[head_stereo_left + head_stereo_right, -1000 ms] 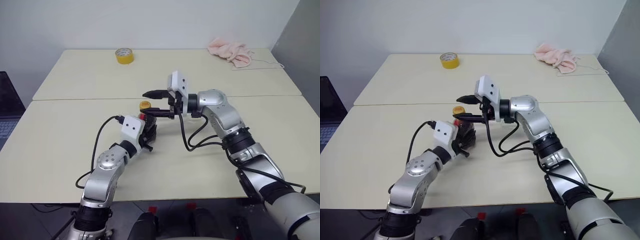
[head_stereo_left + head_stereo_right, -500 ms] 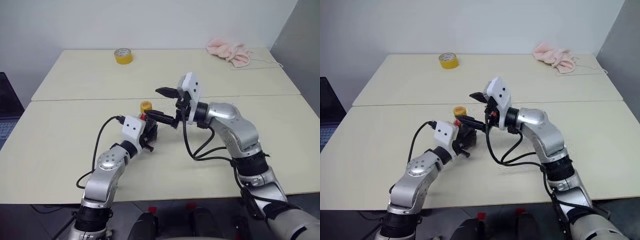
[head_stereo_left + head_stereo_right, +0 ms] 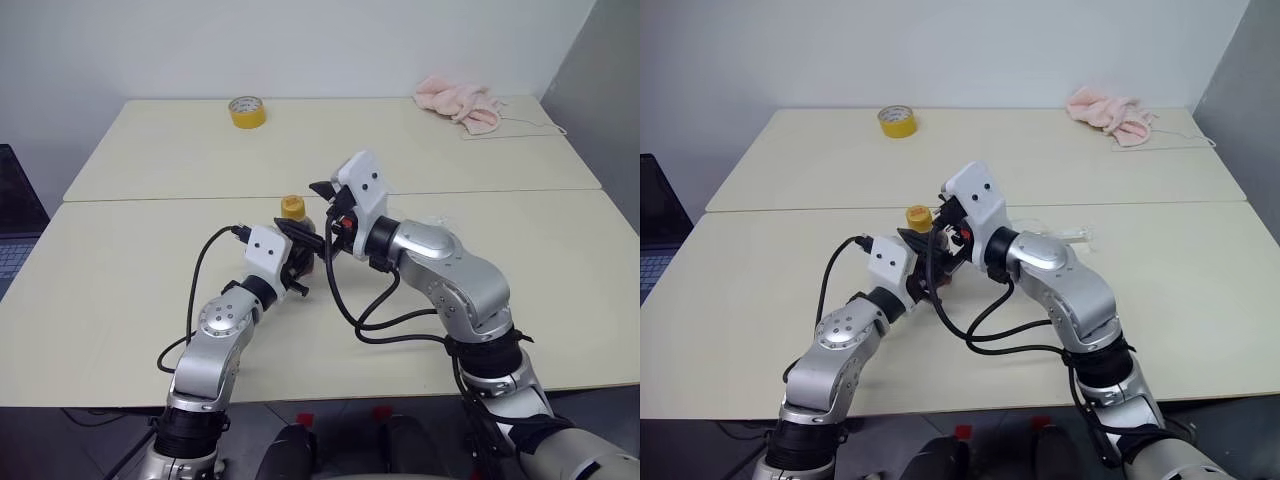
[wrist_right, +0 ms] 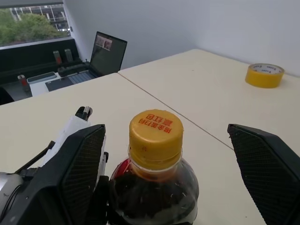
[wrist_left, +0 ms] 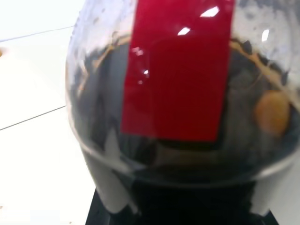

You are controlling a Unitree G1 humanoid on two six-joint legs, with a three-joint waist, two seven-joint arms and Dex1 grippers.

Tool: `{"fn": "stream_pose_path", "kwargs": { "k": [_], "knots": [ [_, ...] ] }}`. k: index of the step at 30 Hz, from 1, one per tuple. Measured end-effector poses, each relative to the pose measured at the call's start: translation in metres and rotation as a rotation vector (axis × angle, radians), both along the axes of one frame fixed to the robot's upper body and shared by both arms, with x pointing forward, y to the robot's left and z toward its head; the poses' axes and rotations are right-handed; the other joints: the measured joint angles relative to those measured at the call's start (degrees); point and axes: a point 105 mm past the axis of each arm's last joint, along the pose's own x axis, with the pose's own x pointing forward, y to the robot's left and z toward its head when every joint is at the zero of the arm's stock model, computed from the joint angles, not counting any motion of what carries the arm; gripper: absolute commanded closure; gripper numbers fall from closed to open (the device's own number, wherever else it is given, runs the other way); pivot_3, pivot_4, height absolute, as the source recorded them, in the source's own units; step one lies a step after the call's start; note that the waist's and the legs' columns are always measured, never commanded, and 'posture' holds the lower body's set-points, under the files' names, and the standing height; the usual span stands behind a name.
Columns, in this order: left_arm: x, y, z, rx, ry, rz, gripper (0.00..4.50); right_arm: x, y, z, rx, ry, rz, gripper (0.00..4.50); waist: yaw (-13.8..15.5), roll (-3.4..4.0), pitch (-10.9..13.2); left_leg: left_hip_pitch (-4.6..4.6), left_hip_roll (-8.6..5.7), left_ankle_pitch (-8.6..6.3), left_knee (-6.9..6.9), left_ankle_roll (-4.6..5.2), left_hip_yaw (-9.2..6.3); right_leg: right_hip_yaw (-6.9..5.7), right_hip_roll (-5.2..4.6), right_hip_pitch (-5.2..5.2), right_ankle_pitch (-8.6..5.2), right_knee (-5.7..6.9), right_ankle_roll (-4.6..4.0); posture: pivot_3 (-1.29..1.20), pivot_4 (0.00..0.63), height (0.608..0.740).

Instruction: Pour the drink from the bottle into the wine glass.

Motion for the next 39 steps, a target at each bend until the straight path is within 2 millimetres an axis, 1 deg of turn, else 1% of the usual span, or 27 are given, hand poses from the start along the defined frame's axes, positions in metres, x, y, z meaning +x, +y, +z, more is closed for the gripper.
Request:
{"fn": "stream_pose_path", "kwargs": {
  "k": [8,11,17,19,28,39],
  "knots": [
    [0.001,0.001,0.000,0.006,-0.004,0.011,3.50,0.000,0.003,0.003,0.022,0.000,-0.014,0.03,-0.02,0.00,0.00,0.00,0.00,0.00,0.00,0.00,0.00,0.00,0.00,0.00,0.00,0.00,0.00,0.00,0.150,0.740],
    [0.001,0.001,0.000,0.006,-0.004,0.014,3.50,0.000,0.004,0.003,0.026,0.001,-0.015,0.61,-0.03,0.00,0.00,0.00,0.00,0.00,0.00,0.00,0.00,0.00,0.00,-0.01,0.00,0.01,0.00,0.00,0.150,0.740],
    [0.001,0.001,0.000,0.007,-0.004,0.016,3.50,-0.001,0.005,0.003,0.027,0.004,-0.014,2.72,-0.03,0.00,0.00,0.00,0.00,0.00,-0.01,0.00,0.00,0.00,0.01,-0.01,0.00,0.01,0.00,0.00,0.150,0.740],
    [0.001,0.001,0.000,0.007,-0.004,0.016,3.50,-0.001,0.006,0.002,0.026,0.004,-0.009,3.29,-0.04,0.00,0.00,0.00,0.00,0.00,-0.01,0.00,0.00,0.00,0.01,-0.01,0.00,0.01,0.00,0.00,0.150,0.740],
    [0.001,0.001,-0.001,0.007,-0.003,0.014,3.52,0.000,0.002,0.001,0.007,-0.015,0.014,3.29,-0.03,0.00,0.00,0.00,0.00,0.00,0.00,0.00,0.00,0.00,0.01,-0.01,0.00,0.00,0.00,0.00,0.150,0.740],
    [0.000,0.003,-0.004,0.009,0.007,0.027,3.53,0.018,0.000,0.000,-0.071,-0.070,0.267,3.29,-0.06,0.00,0.00,0.00,0.02,0.00,-0.01,0.00,0.03,-0.01,0.02,0.00,0.00,-0.02,0.00,0.00,0.150,0.740]
  ]
}}
